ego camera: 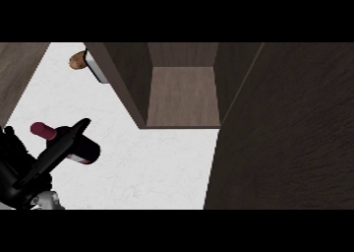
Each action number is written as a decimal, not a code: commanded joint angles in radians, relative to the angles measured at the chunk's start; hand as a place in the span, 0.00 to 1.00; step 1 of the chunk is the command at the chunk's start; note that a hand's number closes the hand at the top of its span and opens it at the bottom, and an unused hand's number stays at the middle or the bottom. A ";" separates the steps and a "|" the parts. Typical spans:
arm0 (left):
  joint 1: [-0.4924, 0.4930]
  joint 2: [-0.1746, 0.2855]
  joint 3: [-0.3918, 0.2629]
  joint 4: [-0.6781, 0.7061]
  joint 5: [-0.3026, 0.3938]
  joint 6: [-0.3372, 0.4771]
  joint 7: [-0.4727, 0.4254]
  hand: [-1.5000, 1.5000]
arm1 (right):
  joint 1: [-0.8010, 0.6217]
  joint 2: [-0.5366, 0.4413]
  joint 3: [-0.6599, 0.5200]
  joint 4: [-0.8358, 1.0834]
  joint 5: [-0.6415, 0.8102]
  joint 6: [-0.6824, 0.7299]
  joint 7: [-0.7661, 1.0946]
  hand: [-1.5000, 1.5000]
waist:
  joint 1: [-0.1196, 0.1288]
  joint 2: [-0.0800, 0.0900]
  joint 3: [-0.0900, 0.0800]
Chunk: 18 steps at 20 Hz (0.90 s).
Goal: Pick up the wine, place it into the cabinet and close the cabinet
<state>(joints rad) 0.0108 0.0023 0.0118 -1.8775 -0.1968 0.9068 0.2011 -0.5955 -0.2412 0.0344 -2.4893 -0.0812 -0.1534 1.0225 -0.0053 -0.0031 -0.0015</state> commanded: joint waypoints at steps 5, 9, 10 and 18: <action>0.067 -0.002 0.023 0.100 0.172 -0.014 -0.206 0.00 | 0.037 0.006 -0.030 -0.114 -0.073 -0.007 0.045 0.00 | 0.003 0.001 0.001; 0.070 -0.002 -0.003 0.209 0.324 -0.011 -0.359 0.00 | -0.001 0.013 0.037 -0.137 -0.004 -0.049 0.117 0.00 | -0.002 -0.001 0.000; 0.100 -0.002 0.007 0.233 0.411 -0.029 -0.467 0.00 | -0.055 -0.007 -0.017 -0.085 -0.055 -0.041 0.120 0.00 | 0.001 -0.001 -0.001; 0.062 -0.002 0.085 0.448 0.584 -0.128 -0.655 0.00 | 0.021 -0.025 -0.048 -0.144 -0.105 -0.002 0.104 0.00 | -0.005 0.000 0.000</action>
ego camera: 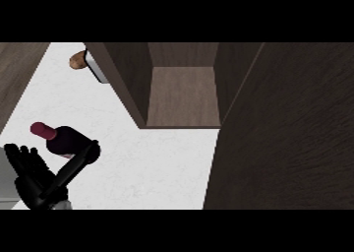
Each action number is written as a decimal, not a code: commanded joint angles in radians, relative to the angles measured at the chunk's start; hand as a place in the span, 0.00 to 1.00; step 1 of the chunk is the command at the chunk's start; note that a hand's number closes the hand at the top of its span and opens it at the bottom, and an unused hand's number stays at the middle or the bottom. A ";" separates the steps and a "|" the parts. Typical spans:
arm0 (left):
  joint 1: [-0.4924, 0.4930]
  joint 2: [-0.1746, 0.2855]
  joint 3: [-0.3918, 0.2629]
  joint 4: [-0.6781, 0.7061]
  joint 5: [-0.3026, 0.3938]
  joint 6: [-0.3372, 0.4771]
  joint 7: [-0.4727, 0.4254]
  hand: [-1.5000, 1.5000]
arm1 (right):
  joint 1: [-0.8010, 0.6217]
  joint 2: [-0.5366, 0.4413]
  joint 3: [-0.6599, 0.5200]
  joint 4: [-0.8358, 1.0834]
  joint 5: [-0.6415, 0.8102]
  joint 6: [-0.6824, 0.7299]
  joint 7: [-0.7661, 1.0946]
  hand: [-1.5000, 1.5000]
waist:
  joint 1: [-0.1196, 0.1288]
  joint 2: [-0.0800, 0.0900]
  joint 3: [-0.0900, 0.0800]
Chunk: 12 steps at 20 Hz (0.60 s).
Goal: Pick up the wine, place it into the cabinet and close the cabinet
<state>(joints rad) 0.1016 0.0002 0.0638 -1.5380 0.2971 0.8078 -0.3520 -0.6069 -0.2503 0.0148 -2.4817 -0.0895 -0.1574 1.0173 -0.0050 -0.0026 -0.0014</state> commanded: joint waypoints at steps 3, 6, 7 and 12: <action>0.026 0.000 -0.012 0.116 0.154 -0.050 -0.151 0.00 | -0.039 -0.009 0.035 -0.121 -0.011 -0.047 0.152 0.00 | 0.001 -0.002 -0.001; 0.051 0.000 0.010 0.149 0.189 -0.113 -0.203 0.00 | 0.046 -0.005 -0.030 -0.130 -0.093 -0.001 0.066 0.00 | 0.003 0.000 0.001; 0.011 0.000 -0.031 0.212 0.243 -0.064 -0.268 0.00 | -0.116 -0.047 -0.063 -0.076 -0.100 -0.033 0.163 0.00 | -0.001 -0.002 -0.001; -0.034 0.011 0.087 0.322 0.262 -0.207 -0.274 0.00 | 0.023 -0.021 -0.051 -0.161 -0.113 -0.010 0.112 0.00 | -0.003 -0.001 0.001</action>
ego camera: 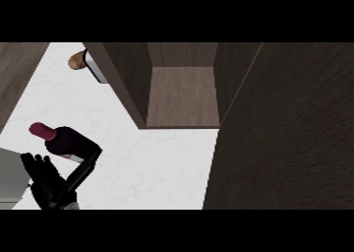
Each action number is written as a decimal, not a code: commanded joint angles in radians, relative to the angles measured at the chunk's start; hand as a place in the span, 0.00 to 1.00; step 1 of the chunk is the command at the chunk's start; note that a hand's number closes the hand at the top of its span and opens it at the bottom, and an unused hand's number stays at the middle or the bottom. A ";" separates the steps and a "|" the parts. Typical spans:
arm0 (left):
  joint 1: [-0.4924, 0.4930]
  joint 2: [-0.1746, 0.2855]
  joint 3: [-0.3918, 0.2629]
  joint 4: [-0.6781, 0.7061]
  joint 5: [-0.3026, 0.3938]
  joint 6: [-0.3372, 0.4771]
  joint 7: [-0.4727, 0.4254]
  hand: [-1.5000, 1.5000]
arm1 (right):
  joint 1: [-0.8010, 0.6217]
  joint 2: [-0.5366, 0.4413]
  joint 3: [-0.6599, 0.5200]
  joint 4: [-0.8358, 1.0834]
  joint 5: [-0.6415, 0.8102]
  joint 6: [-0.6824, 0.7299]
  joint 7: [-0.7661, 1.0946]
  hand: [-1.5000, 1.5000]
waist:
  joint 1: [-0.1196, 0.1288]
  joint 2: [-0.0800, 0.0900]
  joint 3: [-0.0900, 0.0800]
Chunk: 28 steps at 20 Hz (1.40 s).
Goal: Pick up the wine, place it into the cabinet and close the cabinet
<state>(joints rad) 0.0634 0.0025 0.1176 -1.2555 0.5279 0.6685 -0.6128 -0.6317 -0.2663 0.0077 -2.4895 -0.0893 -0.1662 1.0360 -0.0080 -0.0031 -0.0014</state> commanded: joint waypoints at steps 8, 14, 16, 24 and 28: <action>-0.083 0.003 0.090 0.253 0.107 -0.218 -0.158 0.00 | -0.013 -0.038 -0.059 -0.112 -0.138 0.003 0.135 0.00 | -0.002 0.000 0.001; -0.184 0.038 0.146 0.445 0.115 -0.296 -0.230 0.00 | 0.010 -0.005 -0.006 -0.108 -0.060 -0.027 0.098 0.00 | -0.002 0.002 0.000; -0.213 0.045 0.161 0.471 0.113 -0.285 -0.250 0.00 | 0.048 -0.005 -0.034 -0.150 -0.122 -0.010 0.098 0.00 | -0.007 0.002 0.001; -0.309 0.106 0.186 0.628 0.125 -0.450 -0.287 1.00 | 0.030 0.005 -0.001 -0.120 -0.058 -0.044 0.091 0.00 | -0.008 0.002 0.000; -0.287 0.123 0.096 0.578 0.011 -0.321 -0.288 1.00 | 0.041 -0.002 -0.007 -0.066 -0.083 -0.015 0.053 0.00 | -0.003 0.001 0.002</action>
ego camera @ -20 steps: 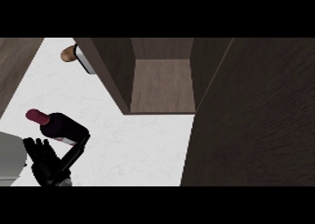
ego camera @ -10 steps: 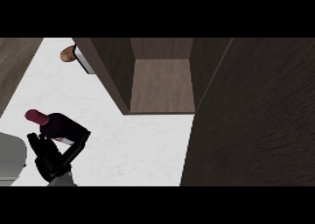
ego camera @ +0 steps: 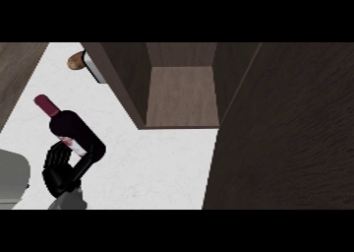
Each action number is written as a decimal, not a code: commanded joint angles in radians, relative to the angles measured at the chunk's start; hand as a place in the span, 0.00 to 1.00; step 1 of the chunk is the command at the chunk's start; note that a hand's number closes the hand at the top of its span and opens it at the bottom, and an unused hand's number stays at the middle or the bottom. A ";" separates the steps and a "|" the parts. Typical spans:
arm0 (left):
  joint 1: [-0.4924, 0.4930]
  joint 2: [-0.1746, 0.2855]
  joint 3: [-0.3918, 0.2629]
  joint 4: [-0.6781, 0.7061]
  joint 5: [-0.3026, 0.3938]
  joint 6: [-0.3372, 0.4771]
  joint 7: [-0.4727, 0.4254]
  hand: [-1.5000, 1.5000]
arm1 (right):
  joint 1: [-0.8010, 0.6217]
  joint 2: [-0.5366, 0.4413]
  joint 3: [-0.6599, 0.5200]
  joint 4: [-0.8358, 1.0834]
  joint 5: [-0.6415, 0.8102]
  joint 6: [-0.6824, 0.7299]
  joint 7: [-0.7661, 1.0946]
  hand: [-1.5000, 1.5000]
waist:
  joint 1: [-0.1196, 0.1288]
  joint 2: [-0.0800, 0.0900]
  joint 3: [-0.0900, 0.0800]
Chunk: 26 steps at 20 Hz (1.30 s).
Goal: Pick up the wine, place it into the cabinet and close the cabinet
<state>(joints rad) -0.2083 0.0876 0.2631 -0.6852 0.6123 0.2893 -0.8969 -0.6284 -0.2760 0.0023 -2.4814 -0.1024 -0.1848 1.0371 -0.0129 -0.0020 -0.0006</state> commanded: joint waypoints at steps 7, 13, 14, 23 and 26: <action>-0.062 0.011 -0.042 0.020 -0.121 0.148 -0.115 1.00 | 0.028 -0.003 -0.027 -0.069 -0.081 0.010 0.041 0.00 | 0.008 -0.001 0.001; -0.102 0.017 -0.370 0.026 -0.321 -0.216 -0.025 1.00 | 0.009 0.030 0.031 -0.008 -0.052 0.003 -0.006 0.00 | -0.023 -0.002 0.002; -0.105 -0.015 -0.394 -0.007 -0.343 -0.188 -0.051 1.00 | -0.018 0.022 0.015 -0.011 -0.038 -0.016 0.019 0.00 | -0.015 -0.009 0.001; -0.070 -0.019 -0.510 -0.395 -0.336 -0.213 0.211 1.00 | 0.064 -0.003 -0.030 -0.075 -0.102 0.019 0.037 0.00 | 0.014 -0.009 0.003; 0.009 -0.006 -0.541 -0.610 -0.321 -0.189 0.309 1.00 | 0.036 -0.010 -0.082 -0.028 -0.126 0.026 0.002 0.00 | 0.027 -0.008 0.003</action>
<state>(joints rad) -0.2586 0.0898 -0.2305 -1.0962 0.2786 0.0969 -0.6930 -0.6137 -0.2759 -0.0137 -2.4618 -0.1114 -0.1787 1.0131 0.0050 -0.0112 0.0016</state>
